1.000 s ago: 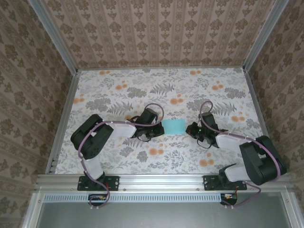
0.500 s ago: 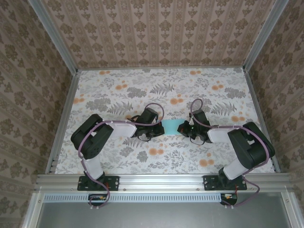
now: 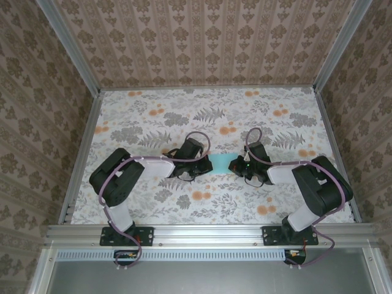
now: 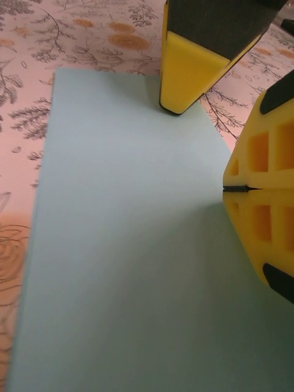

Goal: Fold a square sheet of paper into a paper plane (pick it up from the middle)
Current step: First fold in half a square sheet of paper at the center of the table.

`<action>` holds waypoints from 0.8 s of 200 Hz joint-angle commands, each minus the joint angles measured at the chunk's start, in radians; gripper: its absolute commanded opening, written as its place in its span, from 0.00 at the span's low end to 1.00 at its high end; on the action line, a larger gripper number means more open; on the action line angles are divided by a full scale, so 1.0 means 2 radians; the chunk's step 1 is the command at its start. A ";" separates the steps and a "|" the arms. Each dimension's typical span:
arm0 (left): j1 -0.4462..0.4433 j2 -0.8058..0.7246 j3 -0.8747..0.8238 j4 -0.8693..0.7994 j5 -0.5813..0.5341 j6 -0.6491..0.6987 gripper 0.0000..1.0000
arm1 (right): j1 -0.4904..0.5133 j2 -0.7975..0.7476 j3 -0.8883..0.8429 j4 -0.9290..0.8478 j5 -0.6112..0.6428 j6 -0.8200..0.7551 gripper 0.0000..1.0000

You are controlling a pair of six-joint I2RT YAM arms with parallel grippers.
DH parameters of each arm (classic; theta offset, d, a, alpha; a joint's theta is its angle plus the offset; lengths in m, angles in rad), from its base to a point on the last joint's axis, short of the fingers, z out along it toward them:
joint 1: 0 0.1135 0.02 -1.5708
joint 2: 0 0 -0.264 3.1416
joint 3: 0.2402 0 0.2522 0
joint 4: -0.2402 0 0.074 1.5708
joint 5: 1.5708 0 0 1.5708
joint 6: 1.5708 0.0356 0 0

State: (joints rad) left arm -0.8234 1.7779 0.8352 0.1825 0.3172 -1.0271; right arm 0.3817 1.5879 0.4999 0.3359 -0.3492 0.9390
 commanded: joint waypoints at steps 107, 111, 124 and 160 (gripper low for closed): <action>0.015 -0.037 -0.106 -0.024 -0.104 -0.081 0.00 | -0.010 0.026 -0.022 -0.069 0.039 -0.015 0.02; 0.017 -0.040 -0.112 -0.024 -0.106 -0.084 0.00 | -0.011 0.026 -0.022 -0.071 0.040 -0.015 0.02; 0.027 -0.047 -0.127 -0.025 -0.108 -0.093 0.00 | -0.015 0.025 -0.023 -0.075 0.040 -0.019 0.02; 0.052 -0.068 -0.138 -0.051 -0.106 -0.087 0.00 | -0.021 0.022 -0.024 -0.081 0.039 -0.026 0.02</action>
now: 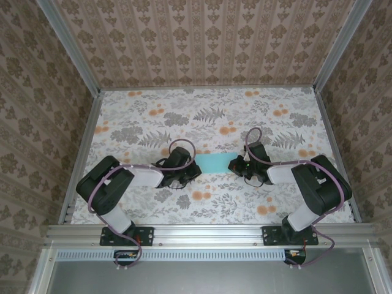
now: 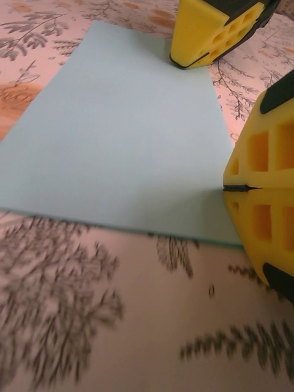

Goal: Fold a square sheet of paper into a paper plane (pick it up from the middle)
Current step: First fold in half a square sheet of paper at the center of the table, then rotate the square sheet of paper at the center of the table.

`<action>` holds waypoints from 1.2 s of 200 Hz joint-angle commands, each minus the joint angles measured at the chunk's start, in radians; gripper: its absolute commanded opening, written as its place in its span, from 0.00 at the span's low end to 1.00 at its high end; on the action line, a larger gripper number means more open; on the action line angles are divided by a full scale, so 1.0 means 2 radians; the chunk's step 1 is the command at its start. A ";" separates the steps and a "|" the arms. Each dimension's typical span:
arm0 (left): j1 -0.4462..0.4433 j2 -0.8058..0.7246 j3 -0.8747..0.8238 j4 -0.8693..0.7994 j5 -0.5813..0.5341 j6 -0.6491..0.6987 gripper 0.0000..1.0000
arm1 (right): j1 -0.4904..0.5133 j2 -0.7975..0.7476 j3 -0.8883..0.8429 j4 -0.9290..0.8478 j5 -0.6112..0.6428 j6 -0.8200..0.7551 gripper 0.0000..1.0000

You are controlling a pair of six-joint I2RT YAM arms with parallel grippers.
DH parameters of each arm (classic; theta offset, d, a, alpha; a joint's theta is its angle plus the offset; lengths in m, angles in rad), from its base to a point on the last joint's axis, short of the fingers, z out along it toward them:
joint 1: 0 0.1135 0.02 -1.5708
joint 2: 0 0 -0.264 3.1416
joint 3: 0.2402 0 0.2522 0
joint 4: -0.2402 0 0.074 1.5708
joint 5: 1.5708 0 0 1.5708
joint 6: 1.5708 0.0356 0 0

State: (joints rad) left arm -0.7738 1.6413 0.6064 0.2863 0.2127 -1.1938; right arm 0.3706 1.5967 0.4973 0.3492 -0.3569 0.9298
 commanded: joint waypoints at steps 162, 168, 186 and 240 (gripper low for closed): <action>0.187 -0.142 0.135 -0.421 -0.063 0.238 0.83 | 0.116 0.086 0.292 -0.331 0.116 -0.082 0.34; 0.192 -0.145 0.135 -0.423 -0.064 0.241 0.86 | 0.123 0.101 0.309 -0.336 0.115 -0.082 0.34; 0.212 -0.156 0.130 -0.427 -0.066 0.251 0.95 | 0.141 0.141 0.350 -0.349 0.120 -0.078 0.34; 0.250 -0.181 0.116 -0.444 -0.076 0.256 1.00 | 0.165 0.221 0.424 -0.392 0.101 -0.088 0.32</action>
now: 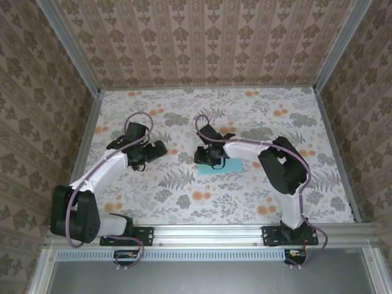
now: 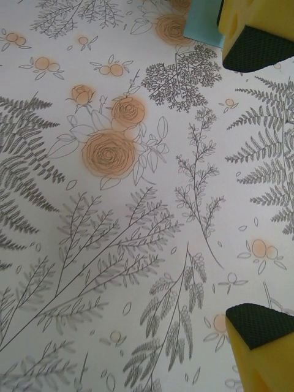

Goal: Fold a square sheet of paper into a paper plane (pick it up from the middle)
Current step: Rotate the square sheet of paper at the center of the table.

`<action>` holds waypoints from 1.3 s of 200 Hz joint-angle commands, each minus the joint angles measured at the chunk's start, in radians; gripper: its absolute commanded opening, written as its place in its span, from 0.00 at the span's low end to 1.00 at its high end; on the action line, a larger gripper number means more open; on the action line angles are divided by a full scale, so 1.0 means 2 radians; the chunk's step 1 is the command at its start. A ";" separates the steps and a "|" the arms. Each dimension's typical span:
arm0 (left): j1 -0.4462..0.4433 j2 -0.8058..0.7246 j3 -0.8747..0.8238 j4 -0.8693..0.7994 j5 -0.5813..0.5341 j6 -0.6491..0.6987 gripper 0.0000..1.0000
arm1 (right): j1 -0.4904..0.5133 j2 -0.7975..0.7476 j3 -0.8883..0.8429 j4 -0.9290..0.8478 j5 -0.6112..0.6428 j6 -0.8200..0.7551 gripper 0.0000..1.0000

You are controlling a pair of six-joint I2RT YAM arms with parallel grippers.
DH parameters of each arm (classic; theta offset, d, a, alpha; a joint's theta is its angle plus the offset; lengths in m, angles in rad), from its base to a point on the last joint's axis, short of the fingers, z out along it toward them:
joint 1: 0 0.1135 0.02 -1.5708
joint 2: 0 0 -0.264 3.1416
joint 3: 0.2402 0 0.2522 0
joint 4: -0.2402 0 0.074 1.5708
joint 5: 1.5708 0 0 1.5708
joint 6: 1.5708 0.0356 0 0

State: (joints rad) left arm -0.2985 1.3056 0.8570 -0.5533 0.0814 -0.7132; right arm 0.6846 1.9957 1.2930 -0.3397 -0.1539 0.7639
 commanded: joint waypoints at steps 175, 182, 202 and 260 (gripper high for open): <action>-0.009 0.005 -0.016 0.033 0.100 0.029 1.00 | -0.067 -0.114 -0.086 -0.132 0.108 0.055 0.42; -0.012 0.009 -0.014 0.033 0.105 0.029 0.99 | -0.070 -0.103 -0.078 -0.136 0.109 0.051 0.42; -0.024 0.024 -0.006 0.035 0.122 0.027 0.98 | -0.080 -0.075 -0.061 -0.139 0.101 0.037 0.41; -0.066 0.060 -0.018 0.093 0.192 -0.026 0.82 | -0.085 -0.007 -0.030 -0.084 0.006 -0.046 0.39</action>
State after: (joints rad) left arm -0.3985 1.4067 0.8204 -0.4397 0.3672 -0.7063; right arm 0.5148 1.8973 1.2163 -0.5934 -0.0238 0.7647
